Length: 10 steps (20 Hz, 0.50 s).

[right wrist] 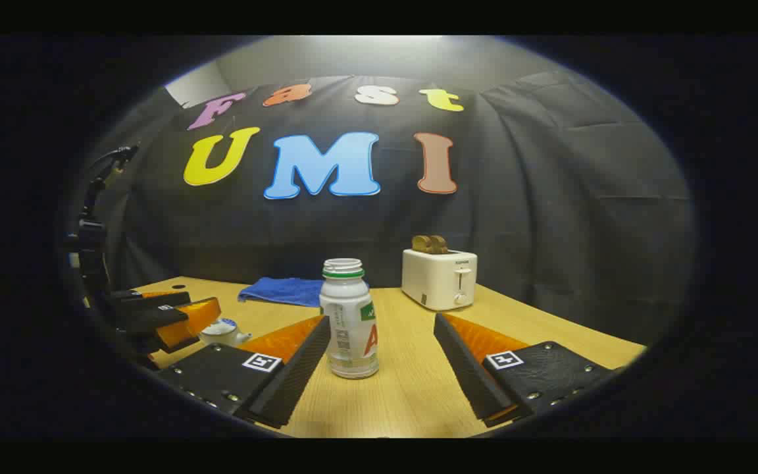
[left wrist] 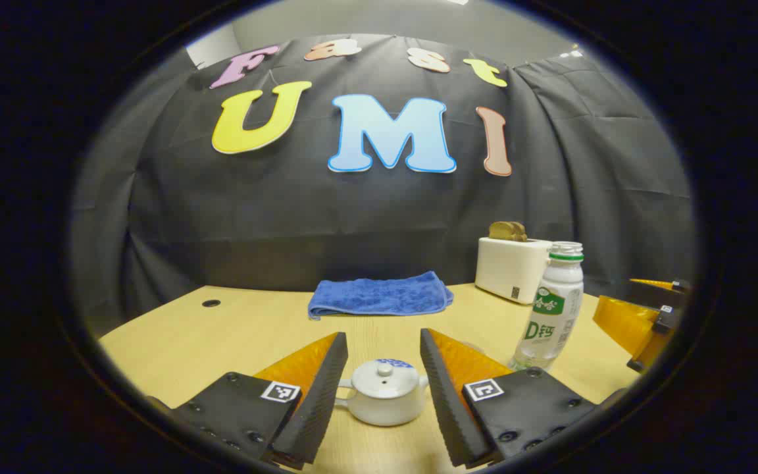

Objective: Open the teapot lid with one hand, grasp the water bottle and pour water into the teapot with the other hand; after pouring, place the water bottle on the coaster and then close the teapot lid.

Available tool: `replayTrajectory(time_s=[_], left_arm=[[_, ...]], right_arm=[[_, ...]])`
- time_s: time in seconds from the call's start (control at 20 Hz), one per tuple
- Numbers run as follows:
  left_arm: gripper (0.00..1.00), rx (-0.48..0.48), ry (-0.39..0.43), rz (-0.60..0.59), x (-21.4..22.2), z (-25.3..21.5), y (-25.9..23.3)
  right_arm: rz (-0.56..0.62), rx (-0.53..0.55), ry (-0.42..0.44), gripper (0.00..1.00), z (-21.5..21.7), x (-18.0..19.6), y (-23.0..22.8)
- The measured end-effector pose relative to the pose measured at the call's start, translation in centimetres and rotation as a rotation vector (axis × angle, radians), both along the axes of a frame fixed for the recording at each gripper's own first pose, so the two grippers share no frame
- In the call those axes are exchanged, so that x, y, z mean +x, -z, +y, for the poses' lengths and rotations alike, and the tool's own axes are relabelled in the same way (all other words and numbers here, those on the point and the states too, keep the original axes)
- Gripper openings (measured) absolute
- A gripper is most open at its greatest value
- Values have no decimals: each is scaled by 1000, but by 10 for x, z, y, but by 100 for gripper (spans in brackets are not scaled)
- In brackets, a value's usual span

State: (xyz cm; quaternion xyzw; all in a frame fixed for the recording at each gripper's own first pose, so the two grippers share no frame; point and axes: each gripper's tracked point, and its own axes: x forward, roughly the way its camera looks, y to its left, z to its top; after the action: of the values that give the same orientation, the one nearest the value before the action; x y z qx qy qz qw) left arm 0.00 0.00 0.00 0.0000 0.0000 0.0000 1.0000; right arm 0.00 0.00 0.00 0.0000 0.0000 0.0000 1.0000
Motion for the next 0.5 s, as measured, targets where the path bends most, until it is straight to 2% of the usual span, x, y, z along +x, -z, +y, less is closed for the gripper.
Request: replayTrajectory(time_s=[0.2,0.5], left_arm=[[78,14,2,28,17,-3,10],[67,16,-9,57,28,-6,23]], right_arm=[[24,6,-3,97,-3,5,10],[37,-2,-1,97,-9,8,17]])
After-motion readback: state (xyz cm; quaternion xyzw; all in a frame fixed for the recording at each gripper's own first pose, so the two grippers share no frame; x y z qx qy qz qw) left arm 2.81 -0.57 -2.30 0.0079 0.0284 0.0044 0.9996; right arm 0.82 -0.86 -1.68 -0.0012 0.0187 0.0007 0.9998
